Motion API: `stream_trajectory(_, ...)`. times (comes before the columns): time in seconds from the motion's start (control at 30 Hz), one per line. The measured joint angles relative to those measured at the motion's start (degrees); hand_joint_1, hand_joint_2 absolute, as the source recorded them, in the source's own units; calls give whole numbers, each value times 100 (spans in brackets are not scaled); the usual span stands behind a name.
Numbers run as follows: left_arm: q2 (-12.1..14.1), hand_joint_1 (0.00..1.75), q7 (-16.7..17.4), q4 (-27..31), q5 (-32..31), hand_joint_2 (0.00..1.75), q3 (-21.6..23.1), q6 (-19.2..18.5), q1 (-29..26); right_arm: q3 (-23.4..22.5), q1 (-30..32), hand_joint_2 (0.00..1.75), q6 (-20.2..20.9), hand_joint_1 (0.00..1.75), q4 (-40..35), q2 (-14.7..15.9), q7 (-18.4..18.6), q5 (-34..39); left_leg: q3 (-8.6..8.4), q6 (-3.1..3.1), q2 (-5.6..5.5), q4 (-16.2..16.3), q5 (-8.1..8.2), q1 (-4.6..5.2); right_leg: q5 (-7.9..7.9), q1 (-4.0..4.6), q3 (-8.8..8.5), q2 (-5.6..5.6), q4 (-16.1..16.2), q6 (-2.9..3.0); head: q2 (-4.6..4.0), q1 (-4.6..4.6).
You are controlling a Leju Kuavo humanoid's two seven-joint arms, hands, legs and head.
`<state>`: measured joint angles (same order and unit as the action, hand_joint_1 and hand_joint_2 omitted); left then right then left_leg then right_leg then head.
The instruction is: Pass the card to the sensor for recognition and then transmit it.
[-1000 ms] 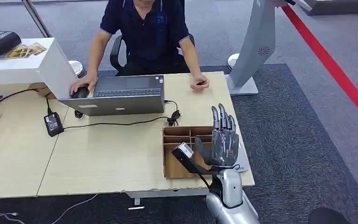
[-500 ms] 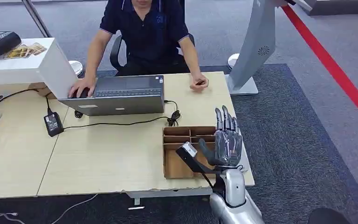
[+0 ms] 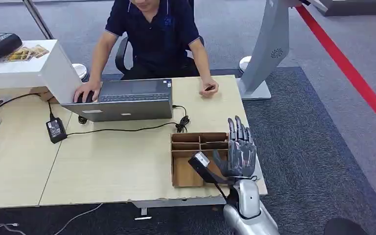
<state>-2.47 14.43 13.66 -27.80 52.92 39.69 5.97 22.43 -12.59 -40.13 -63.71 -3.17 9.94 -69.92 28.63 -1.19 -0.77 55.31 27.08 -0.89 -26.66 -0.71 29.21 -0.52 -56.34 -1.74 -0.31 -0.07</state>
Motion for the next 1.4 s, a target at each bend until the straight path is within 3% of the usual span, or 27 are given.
stream_trajectory(0.57, 0, 0, -22, 0, -35, 0, 2, 0, 1, -15, -127, 175, -2, 0, 188, -18, -280, -103, 0, 0, 0, 0, 0, 0, 0, 0, -1, 0, 0, 0, 2, 0)
stream_trajectory(1.4, 0, 0, -31, 0, -33, 0, 2, 0, 0, -37, -174, 175, -2, 0, 205, -48, -347, -146, -1, 0, 0, 0, 0, 0, 0, 0, 0, 0, 0, 0, 0, 0)
